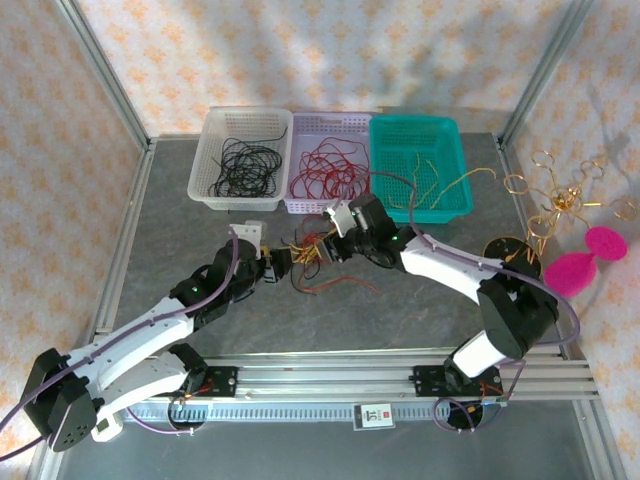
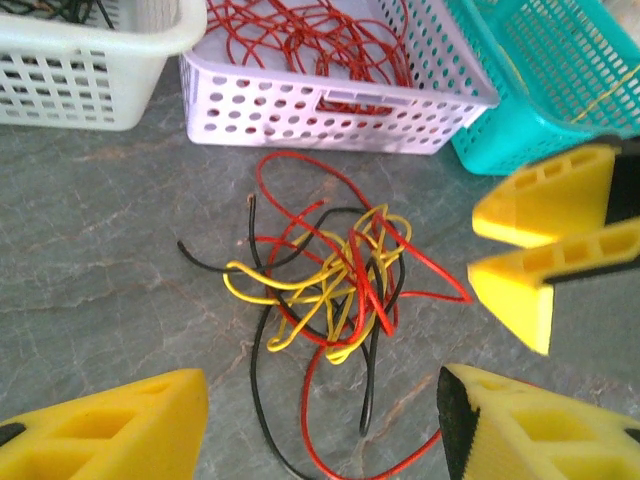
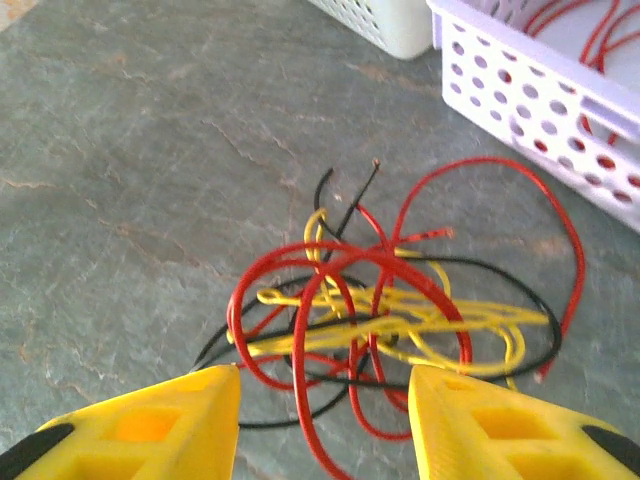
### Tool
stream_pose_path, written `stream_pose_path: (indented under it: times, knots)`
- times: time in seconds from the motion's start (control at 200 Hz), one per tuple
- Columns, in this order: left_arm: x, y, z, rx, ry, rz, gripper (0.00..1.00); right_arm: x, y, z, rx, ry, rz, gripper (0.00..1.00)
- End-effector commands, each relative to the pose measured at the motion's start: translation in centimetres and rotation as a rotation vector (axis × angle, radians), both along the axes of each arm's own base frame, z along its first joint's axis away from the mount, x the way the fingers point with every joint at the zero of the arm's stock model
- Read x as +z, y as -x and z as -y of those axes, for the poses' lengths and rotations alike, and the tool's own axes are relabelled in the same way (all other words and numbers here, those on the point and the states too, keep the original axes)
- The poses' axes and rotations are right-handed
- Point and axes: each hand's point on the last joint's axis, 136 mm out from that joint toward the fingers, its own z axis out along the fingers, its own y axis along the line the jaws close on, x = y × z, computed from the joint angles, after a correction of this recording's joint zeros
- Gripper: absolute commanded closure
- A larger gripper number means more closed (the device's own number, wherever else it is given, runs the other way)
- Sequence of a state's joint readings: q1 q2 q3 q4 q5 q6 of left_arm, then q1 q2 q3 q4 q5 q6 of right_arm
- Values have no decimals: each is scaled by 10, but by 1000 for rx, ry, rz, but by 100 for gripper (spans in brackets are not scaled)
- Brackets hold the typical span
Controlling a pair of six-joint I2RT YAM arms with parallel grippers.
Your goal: Untangle the cables
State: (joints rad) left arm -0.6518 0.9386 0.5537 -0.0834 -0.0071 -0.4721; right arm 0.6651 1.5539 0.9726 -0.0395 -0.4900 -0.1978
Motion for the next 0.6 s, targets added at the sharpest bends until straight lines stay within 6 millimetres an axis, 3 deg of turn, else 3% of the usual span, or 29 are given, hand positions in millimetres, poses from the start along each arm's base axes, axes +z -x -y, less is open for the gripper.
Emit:
stream_pose_path:
  times: [0.0,0.18,0.29,0.415,0.591]
  knots:
    - [1,1,-1,0,25,10,36,4,-10,-18,51,-24,42,54]
    - [-1,0,1,-10,10,4,36,-25,-16,-18,32,37,-23,63]
    - [-1,-1,1,-14,-4,3,36,-29,-19,-13,7,61,-14,71]
    - [1,-3,3,-19,-6,7,36,-23,-22,-8,-12,87,5,92]
    - [8,-5,6,-31,-7,19,36,10,-17,-1,-1,93,51,100]
